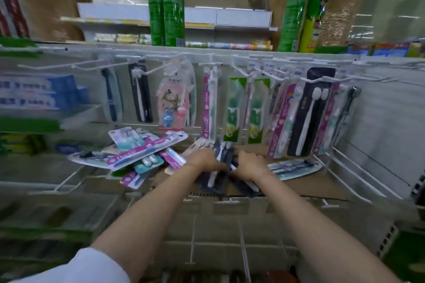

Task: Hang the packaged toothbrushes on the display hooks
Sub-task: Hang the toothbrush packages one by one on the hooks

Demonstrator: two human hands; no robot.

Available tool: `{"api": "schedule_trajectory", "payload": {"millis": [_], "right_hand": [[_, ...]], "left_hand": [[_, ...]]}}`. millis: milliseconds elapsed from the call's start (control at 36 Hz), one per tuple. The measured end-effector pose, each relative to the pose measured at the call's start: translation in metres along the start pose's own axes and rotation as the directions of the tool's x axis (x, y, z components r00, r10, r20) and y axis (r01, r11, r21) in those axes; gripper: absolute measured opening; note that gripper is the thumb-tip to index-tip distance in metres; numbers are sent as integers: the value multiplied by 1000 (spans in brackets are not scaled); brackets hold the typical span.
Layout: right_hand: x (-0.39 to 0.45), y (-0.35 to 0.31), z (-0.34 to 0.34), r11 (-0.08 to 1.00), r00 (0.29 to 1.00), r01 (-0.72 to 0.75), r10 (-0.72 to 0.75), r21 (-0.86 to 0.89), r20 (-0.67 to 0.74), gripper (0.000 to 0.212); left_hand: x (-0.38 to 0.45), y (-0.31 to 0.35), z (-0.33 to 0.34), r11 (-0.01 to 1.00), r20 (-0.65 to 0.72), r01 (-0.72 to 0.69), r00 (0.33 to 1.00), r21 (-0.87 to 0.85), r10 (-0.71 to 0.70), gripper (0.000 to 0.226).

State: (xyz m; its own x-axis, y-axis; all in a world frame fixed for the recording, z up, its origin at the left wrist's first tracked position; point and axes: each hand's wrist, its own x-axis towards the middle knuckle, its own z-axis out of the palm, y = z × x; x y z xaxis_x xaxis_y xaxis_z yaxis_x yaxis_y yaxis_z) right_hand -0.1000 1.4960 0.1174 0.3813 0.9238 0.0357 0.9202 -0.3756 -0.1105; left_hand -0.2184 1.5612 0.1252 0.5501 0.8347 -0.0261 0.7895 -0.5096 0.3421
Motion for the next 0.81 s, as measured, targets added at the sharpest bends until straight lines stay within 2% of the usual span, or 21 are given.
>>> {"api": "schedule_trajectory", "payload": {"millis": [56,139,222,389,472,556,611,722,806], "right_hand": [[1,-5,0,998,998,-58,58,9,-8,40],[2,-9,0,994,992,-111,112,-16,56,31],[2,-11,-1,989,986,-140,142,-38,89,20],[1,-11,-5,980,973,-185,171,75,156,41],[1,-12,-5,969,968,-200,173,145,181,49],[0,-8,-6,945,978,-202,181,258,104,40],[0,-5,-8,939,983,-186,178,291,53,45],[-11,-6,-9,960,986,-136,106,244,130,62],[-20,-7,-6,971,985,-93,57,221,164,49]], "left_hand": [[1,1,-2,997,-27,-38,999,-66,36,56],[-3,1,-7,982,-37,-36,999,-188,30,52],[-7,-3,-12,949,-31,-20,999,-315,11,39],[-14,-5,-17,826,-7,5,1000,-563,-11,28],[-15,-9,-20,771,10,25,1000,-636,-25,17],[-21,-8,-25,742,29,34,999,-670,-19,12],[-24,-6,-27,737,15,14,1000,-675,-6,24],[-26,-5,-23,732,26,40,999,-681,-31,27],[-29,-3,-20,687,71,100,995,-720,-70,24]]}}
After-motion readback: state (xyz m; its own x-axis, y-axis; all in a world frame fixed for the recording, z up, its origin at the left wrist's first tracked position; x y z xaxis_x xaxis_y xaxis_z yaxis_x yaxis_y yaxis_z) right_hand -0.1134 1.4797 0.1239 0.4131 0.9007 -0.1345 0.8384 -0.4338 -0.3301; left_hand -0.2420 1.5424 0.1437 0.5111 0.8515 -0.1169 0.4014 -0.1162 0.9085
